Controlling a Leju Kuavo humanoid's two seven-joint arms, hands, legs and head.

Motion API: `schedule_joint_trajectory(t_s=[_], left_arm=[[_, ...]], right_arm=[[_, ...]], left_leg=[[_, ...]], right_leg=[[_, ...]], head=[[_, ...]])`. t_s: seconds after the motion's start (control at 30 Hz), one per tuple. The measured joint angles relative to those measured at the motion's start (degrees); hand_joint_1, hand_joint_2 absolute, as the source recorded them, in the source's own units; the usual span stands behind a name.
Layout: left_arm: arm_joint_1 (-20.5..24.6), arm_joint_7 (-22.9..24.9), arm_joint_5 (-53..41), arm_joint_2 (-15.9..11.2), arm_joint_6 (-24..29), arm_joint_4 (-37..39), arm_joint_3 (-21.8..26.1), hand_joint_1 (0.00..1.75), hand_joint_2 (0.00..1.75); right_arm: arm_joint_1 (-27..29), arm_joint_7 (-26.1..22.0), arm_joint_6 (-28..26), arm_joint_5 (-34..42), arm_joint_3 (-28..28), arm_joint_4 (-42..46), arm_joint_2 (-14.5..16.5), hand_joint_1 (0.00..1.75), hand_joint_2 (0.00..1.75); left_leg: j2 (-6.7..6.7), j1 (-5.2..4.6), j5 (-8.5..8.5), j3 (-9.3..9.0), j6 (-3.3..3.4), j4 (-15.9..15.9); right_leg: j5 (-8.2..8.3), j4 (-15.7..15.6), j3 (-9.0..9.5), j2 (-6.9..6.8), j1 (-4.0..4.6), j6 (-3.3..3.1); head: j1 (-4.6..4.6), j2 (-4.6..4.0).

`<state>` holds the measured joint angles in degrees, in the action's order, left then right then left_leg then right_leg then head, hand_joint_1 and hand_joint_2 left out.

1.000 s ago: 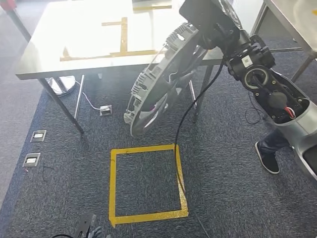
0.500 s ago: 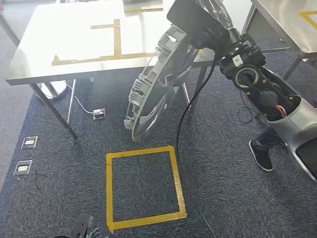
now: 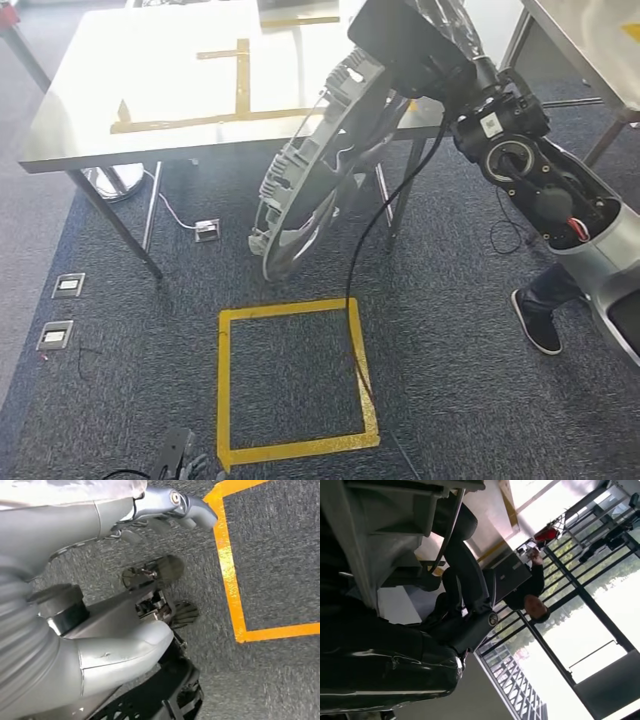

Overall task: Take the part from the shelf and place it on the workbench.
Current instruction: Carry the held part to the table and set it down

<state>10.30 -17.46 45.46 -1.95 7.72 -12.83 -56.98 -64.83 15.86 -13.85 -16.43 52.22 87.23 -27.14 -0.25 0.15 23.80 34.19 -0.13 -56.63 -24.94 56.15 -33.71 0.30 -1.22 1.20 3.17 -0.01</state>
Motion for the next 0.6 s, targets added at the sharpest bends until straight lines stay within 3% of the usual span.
schedule_joint_trajectory(t_s=[0.07,0.13,0.17,0.2,0.23,0.3,0.37,0.5,0.53,0.6], left_arm=[[0.02,-0.31,0.03,0.0,0.0,0.0,0.0,0.0,1.75],[-0.01,-0.67,0.19,0.06,0.0,0.0,0.0,0.0,1.75],[-0.03,-0.78,0.33,0.09,0.0,0.0,0.0,0.0,1.75],[-0.04,-0.86,0.51,0.12,0.01,0.0,0.0,0.0,1.75],[-0.03,-0.91,0.69,0.14,0.04,0.0,0.0,0.0,1.75],[0.01,-0.96,0.98,0.12,0.24,0.0,0.0,0.0,1.75],[0.04,-0.98,1.13,0.06,0.55,0.0,0.0,0.0,1.75],[0.07,-1.03,1.33,0.05,0.77,0.0,0.0,0.0,1.75],[0.11,-1.03,1.36,0.03,0.83,0.0,0.0,0.0,1.75],[0.23,-0.97,1.42,-0.01,0.97,0.0,0.0,0.0,1.75]], right_arm=[[-0.3,0.15,0.26,-0.05,0.02,0.02,0.32,1.75,1.75],[-0.65,0.15,0.6,0.17,0.21,-0.05,0.73,1.75,1.75],[-0.74,0.1,0.75,0.35,0.38,-0.11,1.02,1.75,1.75],[-0.79,0.01,0.87,0.55,0.52,-0.21,1.33,1.75,1.75],[-0.87,-0.11,0.97,0.73,0.63,-0.32,1.65,1.75,1.75],[-1.32,-0.51,1.15,1.12,0.71,-0.57,2.29,1.75,1.75],[-2.21,-0.99,1.25,1.45,0.86,-0.85,2.75,1.75,1.75],[-2.9,-1.27,1.4,1.65,1.01,-1.36,3.13,1.75,1.75],[-3.06,-1.31,1.43,1.64,1.01,-1.44,3.19,1.75,1.75],[-3.38,-1.33,1.45,1.62,0.98,-1.54,3.25,1.75,1.75]], left_leg=[[0.04,0.12,2.45,2.11,-0.67,-4.61],[0.06,0.25,5.62,6.38,-1.16,-12.9],[0.06,0.29,6.29,8.17,-1.23,-15.94],[0.06,0.29,5.89,8.99,-1.16,-16.95],[0.06,0.26,4.36,8.59,-0.93,-15.46],[0.02,0.01,-0.13,5.12,0.0,-7.35],[0.04,-0.45,-2.33,2.05,0.89,-0.68],[0.08,-0.49,-1.82,0.26,1.73,1.86],[0.06,-0.37,-1.75,-0.31,1.93,2.23],[0.0,-0.31,-1.48,-1.16,2.25,2.69]], right_leg=[[-0.03,-0.31,0.38,-0.08,-0.21,-0.62],[-0.22,-0.33,0.52,-0.07,-0.18,-1.05],[-0.35,-0.33,0.62,0.0,-0.14,-1.14],[-0.51,-0.33,0.8,0.09,-0.08,-1.19],[-0.72,-0.33,1.07,0.2,-0.02,-1.19],[-1.21,-0.39,1.73,0.34,0.07,-1.02],[-1.63,-0.49,2.1,0.47,0.24,-0.63],[-1.96,0.02,2.56,0.39,0.28,0.6],[-2.71,1.3,2.05,0.3,0.27,0.81],[-5.45,7.29,-0.94,0.17,0.2,1.04]], head=[[-0.59,0.01],[-1.08,0.01],[-1.2,0.0],[-1.29,0.0],[-1.38,0.0],[-1.49,0.0],[-1.55,-0.01],[-1.36,0.0],[-1.22,0.0],[-0.85,-0.01]])
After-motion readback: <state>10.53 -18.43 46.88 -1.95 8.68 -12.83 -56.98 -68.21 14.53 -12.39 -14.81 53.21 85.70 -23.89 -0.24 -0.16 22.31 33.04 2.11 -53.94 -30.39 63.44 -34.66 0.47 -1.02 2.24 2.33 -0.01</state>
